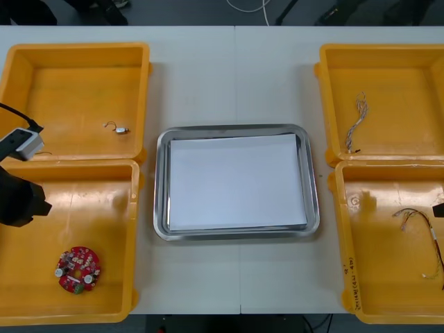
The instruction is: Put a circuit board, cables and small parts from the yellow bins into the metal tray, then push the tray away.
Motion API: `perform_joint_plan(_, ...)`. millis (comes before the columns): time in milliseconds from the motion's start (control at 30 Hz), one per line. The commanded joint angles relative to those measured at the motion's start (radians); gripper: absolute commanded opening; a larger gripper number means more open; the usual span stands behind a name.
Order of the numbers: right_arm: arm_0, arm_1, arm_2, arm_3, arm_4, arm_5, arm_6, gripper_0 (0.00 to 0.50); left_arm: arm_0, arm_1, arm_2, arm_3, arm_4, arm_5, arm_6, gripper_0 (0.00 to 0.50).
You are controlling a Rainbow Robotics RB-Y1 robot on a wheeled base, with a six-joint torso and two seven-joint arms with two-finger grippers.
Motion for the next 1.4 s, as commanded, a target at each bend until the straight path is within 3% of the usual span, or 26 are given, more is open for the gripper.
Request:
perform_joint_plan(33, 0.017, -0.039, -0.031, 0.027, 0.0, -0.026, 0.049, 0.5, 0.073, 0.057, -0.011, -0.1, 0.024, 0.007, 0.026, 0.5)
perform_joint_plan(267, 0.017, -0.039, 0.016, 0.093, -0.001, -0.117, 0.077, 0.5, 0.178, 0.06, -0.038, -0.188, 0.022, -0.009, 0.01, 0.5)
perform_joint_plan(567, 0.017, -0.037, 0.103, 0.165, 0.023, -0.222, 0.097, 0.5, 0.318, 0.06, -0.049, -0.27, -0.019, -0.121, -0.031, 0.5)
perform_joint_plan(767, 0.017, -0.039, 0.166, 0.213, 0.022, -0.281, 0.107, 0.5, 0.39, 0.06, -0.051, -0.272, -0.062, -0.206, -0.131, 0.5)
perform_joint_plan(1000, 0.017, -0.037, 0.212, 0.247, 0.022, -0.33, 0.11, 0.5, 0.404, 0.06, -0.069, -0.272, -0.087, -0.23, -0.16, 0.5)
perform_joint_plan(1400, 0.017, -0.039, 0.255, 0.282, 0.055, -0.377, 0.13, 0.5, 0.415, 0.075, -0.19, -0.267, -0.228, -0.299, -0.184, 0.5)
